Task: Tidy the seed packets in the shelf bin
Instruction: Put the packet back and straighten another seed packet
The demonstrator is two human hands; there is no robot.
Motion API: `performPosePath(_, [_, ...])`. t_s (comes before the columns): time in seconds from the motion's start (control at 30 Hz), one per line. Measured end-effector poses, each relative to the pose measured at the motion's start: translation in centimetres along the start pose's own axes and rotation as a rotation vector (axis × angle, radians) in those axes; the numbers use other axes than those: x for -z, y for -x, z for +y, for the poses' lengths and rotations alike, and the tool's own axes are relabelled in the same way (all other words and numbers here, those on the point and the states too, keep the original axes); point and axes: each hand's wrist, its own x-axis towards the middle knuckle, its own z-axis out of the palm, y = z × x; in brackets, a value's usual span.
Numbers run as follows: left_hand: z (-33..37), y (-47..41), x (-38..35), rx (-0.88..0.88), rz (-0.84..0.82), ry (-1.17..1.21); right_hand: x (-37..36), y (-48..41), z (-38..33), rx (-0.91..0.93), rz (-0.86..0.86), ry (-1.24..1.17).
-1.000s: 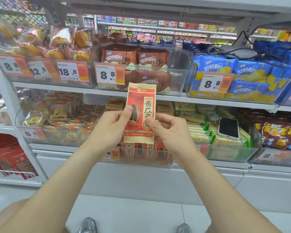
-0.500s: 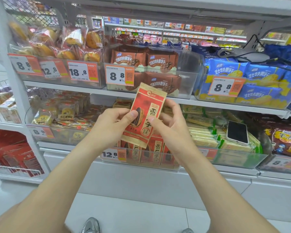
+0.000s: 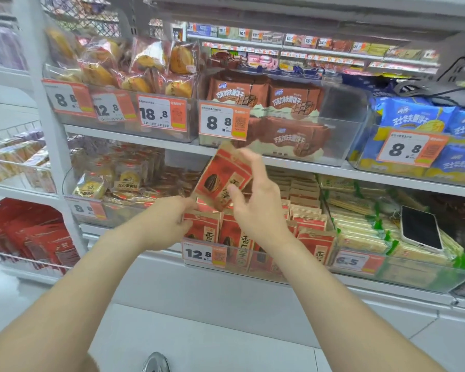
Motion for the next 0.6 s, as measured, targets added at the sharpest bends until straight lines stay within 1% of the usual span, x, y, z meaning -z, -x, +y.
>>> performPosePath(0.1, [-1.2,-0.6,-0.4,-0.054,0.002,0.055,-2.0,-0.9,0.8,-0.002,-0.099,0.117])
performPosePath(0.23, [-1.9,-0.9,-0.2,-0.069,0.032,0.017,-3.9,-1.8,1.8,-0.085,-0.256,0.246])
performPosePath(0.3, [-1.9,-0.8,-0.1,-0.077,0.04,0.031,-4.4,-1.9,1.5,-0.127,-0.355,0.282])
performPosePath(0.37, [-2.0,-0.6,0.0,-0.076,0.059,0.044,-4.6,-2.1,0.8,-0.177,-0.445,0.367])
performPosePath(0.43, [-2.2,-0.5,-0.2,-0.041,0.123,0.063,-4.6,-2.5,0.3,-0.229,-0.516,0.492])
performPosePath(0.5, [-2.2,-0.5,-0.5,-0.027,0.244,0.098,-4.3,-2.9,-0.2,-0.271,-0.568,0.54])
performPosePath(0.53, [-2.1,-0.5,-0.6,-0.039,0.278,0.112,-4.1,-3.2,-0.3,-0.279,-0.591,0.545])
performPosePath(0.6, [-1.8,-0.5,-0.8,-0.088,0.258,0.087,-3.9,-3.4,-0.2,-0.289,-0.599,0.507])
